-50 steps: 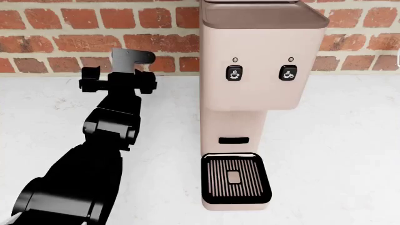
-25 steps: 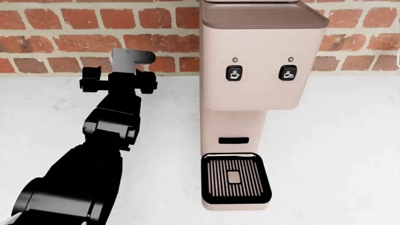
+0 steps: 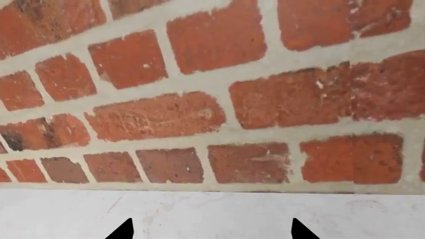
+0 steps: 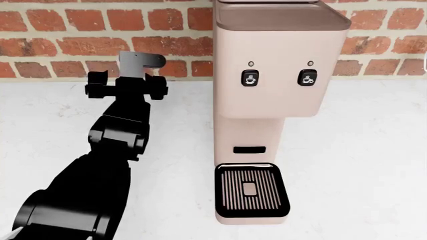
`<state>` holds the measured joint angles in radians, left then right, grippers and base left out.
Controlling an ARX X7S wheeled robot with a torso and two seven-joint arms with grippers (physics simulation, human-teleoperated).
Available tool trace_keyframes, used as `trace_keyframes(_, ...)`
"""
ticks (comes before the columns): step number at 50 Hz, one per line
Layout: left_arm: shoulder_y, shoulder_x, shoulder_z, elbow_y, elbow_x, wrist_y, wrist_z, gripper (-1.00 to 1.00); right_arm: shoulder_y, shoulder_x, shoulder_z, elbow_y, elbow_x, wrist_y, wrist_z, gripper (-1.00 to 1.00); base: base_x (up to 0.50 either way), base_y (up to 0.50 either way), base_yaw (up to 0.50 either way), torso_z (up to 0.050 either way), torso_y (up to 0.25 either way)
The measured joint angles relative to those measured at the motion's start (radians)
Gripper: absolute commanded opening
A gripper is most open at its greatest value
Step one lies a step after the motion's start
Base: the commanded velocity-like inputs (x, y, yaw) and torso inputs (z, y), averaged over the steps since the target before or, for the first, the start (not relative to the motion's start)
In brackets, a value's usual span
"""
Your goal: Pick the mug from the cabinet, place it under the coffee machine dispenser, and press the start button.
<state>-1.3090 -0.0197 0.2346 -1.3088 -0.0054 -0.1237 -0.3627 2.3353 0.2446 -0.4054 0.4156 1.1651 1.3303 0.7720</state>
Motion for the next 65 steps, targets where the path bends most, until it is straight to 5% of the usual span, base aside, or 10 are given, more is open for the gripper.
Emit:
trace_keyframes(17,0.000,0.000,-0.002,0.000,-0.003,0.002,-0.001,1.00,-0.012,-0.017,0.146,-0.117,0.066,0.135,0.092,-1.00,-0.40,-0.09,0.00,0.000,0.000)
trace_keyframes(45,-0.001,-0.001,-0.031,0.000,0.001,-0.004,0.009,1.00,-0.042,-0.007,0.172,-0.184,0.164,0.173,0.165,-1.00,-0.34,0.16,0.00,0.000,0.000)
trace_keyframes(65,0.001,0.001,-0.008,0.000,0.003,-0.002,0.004,1.00,-0.196,0.137,0.124,-0.354,0.772,0.108,0.657,-1.00,0.00,0.00,0.00,0.000,0.000)
